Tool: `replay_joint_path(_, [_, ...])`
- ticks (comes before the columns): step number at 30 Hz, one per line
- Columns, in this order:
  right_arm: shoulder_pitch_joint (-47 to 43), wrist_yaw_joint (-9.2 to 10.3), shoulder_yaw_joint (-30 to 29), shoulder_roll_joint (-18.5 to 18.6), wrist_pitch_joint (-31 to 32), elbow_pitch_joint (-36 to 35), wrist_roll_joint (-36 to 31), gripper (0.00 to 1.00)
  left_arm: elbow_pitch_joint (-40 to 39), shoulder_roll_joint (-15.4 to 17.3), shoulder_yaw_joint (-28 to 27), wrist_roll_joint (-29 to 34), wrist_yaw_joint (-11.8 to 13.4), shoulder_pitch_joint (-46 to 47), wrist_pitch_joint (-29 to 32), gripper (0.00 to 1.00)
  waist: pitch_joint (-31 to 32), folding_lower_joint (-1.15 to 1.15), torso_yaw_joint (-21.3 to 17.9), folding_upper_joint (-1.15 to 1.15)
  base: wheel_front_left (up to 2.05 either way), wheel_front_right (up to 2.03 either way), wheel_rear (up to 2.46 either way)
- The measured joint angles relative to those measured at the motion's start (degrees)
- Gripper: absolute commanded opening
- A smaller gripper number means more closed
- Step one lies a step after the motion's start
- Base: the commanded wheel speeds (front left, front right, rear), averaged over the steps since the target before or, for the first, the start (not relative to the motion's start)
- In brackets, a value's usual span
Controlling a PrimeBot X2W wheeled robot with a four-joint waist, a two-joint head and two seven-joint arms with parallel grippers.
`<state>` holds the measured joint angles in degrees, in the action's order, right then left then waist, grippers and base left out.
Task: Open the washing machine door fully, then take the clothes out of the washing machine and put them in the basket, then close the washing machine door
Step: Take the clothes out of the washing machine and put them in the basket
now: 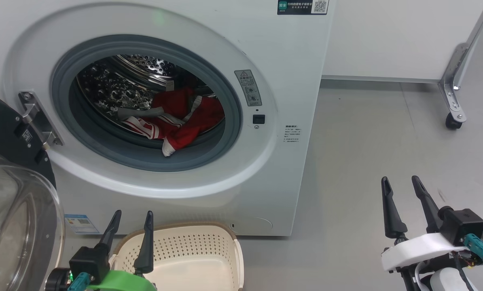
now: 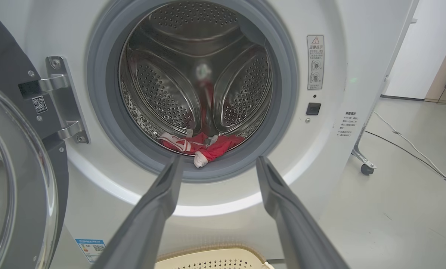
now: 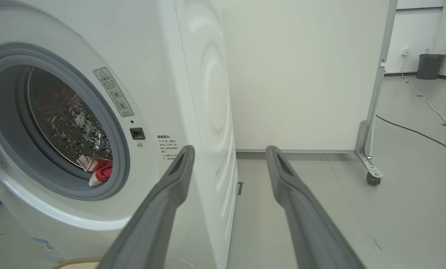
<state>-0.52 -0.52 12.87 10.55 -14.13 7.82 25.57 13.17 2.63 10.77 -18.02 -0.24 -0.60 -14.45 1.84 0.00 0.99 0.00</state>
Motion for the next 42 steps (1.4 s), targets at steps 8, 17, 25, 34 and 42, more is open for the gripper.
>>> replay_joint_path(8, [0.0,-0.25,-0.1,0.0,0.0,0.0,0.0,1.0,0.1,0.0,0.1,0.0,0.0,0.0,0.0,1.0,-0.1,0.0,0.0,0.0,0.0,0.0,0.0])
replay_joint_path(17, [0.0,-0.36,-0.1,-0.1,0.0,0.0,-0.1,1.0,0.1,0.0,0.1,0.0,0.0,0.0,0.0,1.0,-0.4,0.0,-0.2,0.0,0.0,0.0,0.0])
replay_joint_path(25, [0.0,-0.42,0.0,-0.1,-0.1,-0.3,-0.5,1.0,-0.6,0.1,-0.1,1.7,1.0,0.0,0.0,1.0,-1.5,0.0,-0.8,0.0,0.0,0.0,0.0])
replay_joint_path(34, [0.0,-1.29,0.7,0.3,0.0,-2.1,-0.5,1.0,-1.6,0.3,-0.9,3.8,3.5,0.3,0.0,1.0,-5.4,0.0,-2.3,0.0,0.0,0.0,0.0])
replay_joint_path(42, [1.0,-2.5,2.1,0.5,0.0,-3.6,-1.0,1.0,-1.8,1.4,-1.4,6.6,4.7,4.7,1.4,1.0,-10.5,0.0,-4.6,0.0,0.0,0.0,0.0])
